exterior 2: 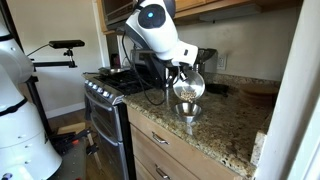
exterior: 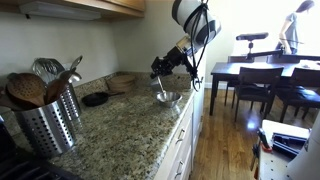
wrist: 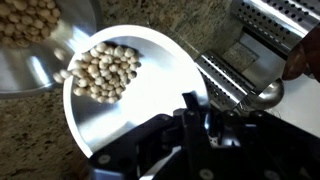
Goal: Pour the things in the bowl on the left into the bowl on the right
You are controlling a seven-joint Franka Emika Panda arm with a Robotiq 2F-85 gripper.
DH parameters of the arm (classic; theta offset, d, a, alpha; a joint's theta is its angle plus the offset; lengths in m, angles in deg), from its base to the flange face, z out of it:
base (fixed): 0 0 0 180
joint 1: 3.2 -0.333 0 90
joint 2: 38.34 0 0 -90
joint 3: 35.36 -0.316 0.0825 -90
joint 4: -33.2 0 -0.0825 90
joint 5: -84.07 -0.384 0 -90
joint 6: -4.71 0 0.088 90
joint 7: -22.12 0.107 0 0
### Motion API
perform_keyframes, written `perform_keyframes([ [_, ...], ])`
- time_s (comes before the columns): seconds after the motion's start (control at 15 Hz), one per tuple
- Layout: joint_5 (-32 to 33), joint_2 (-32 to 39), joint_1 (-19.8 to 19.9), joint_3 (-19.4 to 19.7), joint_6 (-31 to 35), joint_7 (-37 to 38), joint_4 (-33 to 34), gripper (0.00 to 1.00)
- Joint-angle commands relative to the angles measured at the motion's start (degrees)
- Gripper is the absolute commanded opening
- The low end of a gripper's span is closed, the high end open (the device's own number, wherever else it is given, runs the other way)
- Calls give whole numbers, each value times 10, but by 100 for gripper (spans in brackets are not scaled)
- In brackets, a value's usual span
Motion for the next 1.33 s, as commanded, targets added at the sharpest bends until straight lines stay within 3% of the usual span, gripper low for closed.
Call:
perform_keyframes([
  [0.0, -26, -39, 3, 3, -6, -27, -29, 4],
  [1.27, -103, -63, 8, 5, -19, -102, -57, 4],
])
